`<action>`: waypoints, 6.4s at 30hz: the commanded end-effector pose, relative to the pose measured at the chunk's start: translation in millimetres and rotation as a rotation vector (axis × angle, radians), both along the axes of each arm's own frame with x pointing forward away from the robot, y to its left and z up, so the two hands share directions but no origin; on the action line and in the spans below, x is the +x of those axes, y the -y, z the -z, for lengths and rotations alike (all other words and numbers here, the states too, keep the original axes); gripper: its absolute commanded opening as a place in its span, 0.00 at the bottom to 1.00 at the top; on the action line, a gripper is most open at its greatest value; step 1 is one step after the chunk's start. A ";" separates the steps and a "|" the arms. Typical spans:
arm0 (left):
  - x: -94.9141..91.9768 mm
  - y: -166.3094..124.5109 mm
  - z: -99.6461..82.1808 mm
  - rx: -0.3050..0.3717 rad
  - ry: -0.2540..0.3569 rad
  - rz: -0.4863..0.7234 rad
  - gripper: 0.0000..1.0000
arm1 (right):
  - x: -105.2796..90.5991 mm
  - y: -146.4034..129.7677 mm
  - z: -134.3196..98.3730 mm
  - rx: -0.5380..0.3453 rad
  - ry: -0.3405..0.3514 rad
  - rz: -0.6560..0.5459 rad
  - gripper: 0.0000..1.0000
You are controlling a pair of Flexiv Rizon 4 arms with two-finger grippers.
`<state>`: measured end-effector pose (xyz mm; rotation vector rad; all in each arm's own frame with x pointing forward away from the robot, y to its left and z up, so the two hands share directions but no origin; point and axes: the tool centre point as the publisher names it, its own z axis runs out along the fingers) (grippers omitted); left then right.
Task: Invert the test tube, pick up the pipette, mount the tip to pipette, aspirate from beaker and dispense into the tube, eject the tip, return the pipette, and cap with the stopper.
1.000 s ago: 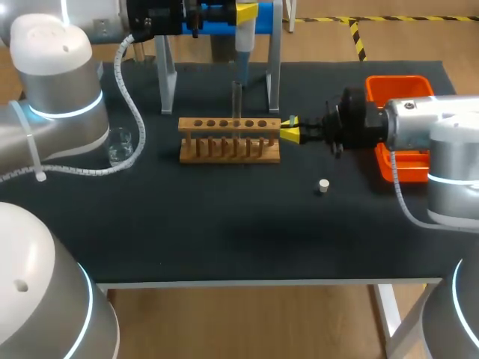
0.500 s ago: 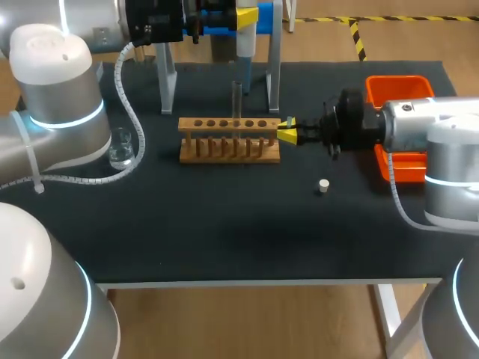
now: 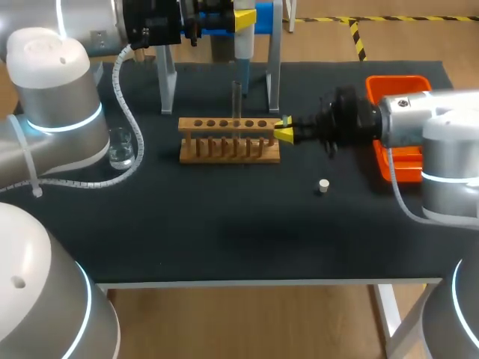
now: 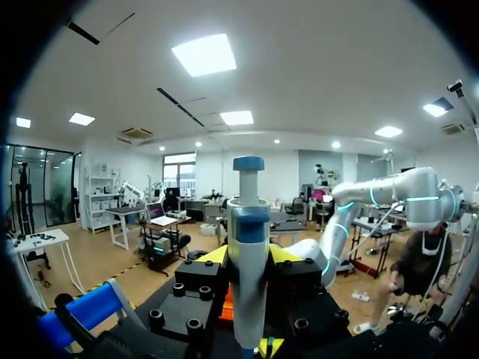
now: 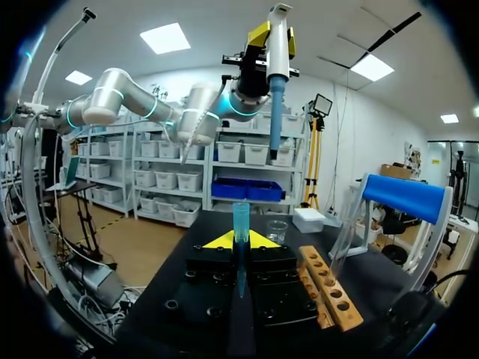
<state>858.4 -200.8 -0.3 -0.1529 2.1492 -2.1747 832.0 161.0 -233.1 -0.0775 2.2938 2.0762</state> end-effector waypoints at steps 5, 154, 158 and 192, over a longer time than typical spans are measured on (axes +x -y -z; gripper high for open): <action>-0.5 0.6 0.4 -0.004 0.001 -0.003 0.00 | 18.4 -12.0 1.3 0.003 0.011 -0.009 0.00; -0.5 0.6 0.4 -0.004 0.001 -0.003 0.00 | 20.8 -72.7 -40.1 0.106 -0.051 -0.021 0.00; -0.5 0.6 0.4 -0.004 0.001 -0.003 0.00 | 22.0 -73.8 -44.3 0.115 -0.057 -0.018 0.00; -0.5 0.6 0.4 -0.004 0.001 -0.003 0.00 | 4.2 -32.5 -24.5 -0.030 -0.004 -0.009 1.00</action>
